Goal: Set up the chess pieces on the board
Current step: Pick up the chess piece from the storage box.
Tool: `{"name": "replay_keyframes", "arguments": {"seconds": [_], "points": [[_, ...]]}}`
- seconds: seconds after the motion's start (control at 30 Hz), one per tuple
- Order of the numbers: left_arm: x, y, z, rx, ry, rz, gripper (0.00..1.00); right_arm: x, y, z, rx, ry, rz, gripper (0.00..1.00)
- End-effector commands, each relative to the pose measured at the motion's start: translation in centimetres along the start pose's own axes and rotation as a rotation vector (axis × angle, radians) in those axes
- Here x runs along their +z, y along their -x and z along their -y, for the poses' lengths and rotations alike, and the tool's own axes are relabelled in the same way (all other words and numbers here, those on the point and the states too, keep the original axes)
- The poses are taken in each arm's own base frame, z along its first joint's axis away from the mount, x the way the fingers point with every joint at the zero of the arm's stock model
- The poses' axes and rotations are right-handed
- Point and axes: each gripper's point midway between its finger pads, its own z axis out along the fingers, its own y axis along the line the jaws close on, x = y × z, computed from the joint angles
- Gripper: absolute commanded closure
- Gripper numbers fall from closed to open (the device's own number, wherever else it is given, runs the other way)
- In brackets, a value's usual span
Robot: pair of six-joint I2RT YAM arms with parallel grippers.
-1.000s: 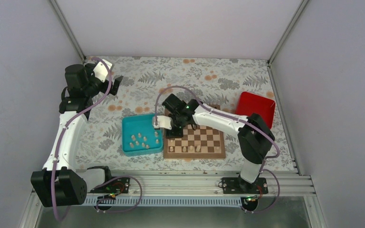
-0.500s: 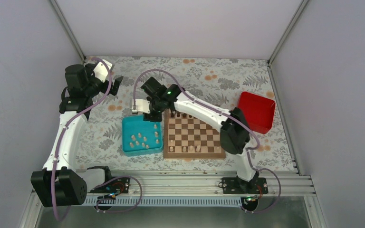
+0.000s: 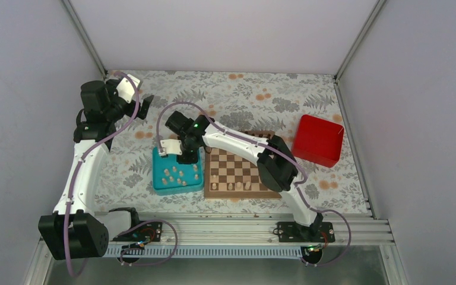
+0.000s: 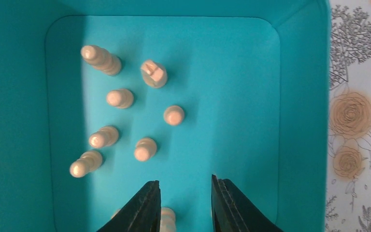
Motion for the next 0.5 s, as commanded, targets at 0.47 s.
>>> {"name": "replay_keyframes", "arguments": {"seconds": [0.47], "points": [[-0.6,0.7,0.4,0.004,-0.014,0.034,0.00,4.4,-1.3,-4.2,-0.036,0.097,-0.078,0.73]]}}
